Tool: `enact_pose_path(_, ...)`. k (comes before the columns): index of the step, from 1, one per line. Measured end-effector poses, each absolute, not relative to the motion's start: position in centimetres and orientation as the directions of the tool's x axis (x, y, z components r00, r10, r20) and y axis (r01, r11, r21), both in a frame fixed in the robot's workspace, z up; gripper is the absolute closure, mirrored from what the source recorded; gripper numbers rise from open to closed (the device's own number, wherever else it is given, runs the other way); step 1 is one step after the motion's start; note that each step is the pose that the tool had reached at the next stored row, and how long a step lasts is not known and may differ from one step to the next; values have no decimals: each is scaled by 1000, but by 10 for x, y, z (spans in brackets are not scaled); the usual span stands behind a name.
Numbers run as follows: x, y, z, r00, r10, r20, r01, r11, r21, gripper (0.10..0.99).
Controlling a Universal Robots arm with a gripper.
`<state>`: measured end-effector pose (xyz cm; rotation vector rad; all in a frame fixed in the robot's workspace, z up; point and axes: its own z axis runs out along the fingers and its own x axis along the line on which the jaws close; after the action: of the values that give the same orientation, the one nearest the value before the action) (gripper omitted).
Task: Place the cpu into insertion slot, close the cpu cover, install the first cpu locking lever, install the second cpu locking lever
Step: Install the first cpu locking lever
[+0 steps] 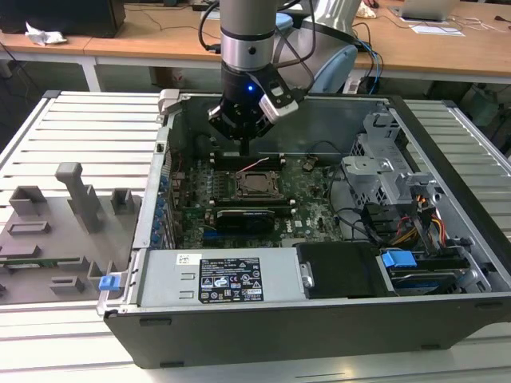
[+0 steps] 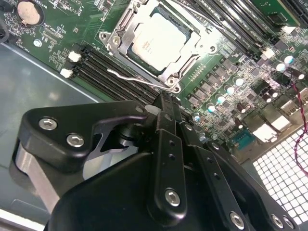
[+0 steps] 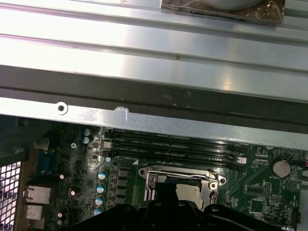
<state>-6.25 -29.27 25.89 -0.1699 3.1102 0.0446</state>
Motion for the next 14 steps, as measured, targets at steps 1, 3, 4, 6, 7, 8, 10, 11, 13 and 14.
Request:
enact_pose_path(1, -62, -293, 259, -994, -109, -28, -109, 994, 27, 980)
enact_pose_path(3, -62, -293, 258, -994, -108, -28, -109, 994, 27, 980)
enact_pose_path(4, -62, -293, 258, -994, -109, -28, -109, 994, 27, 980)
enact_pose_path(6, -62, -293, 258, -994, -109, -28, -109, 994, 27, 980)
enact_pose_path(7, -63, -293, 258, -994, -108, -28, -109, 994, 27, 980)
enact_pose_path(8, -62, -293, 257, -994, -109, -28, -109, 994, 27, 980)
enact_pose_path(10, -63, -293, 257, -994, -108, -28, -109, 994, 27, 980)
enact_pose_path(11, -62, -293, 257, -994, -109, -28, -109, 994, 27, 980)
enact_pose_path(13, -62, -293, 256, -994, -108, -28, -109, 994, 27, 980)
enact_pose_path(14, -62, -293, 256, -994, -108, -28, -109, 994, 29, 980)
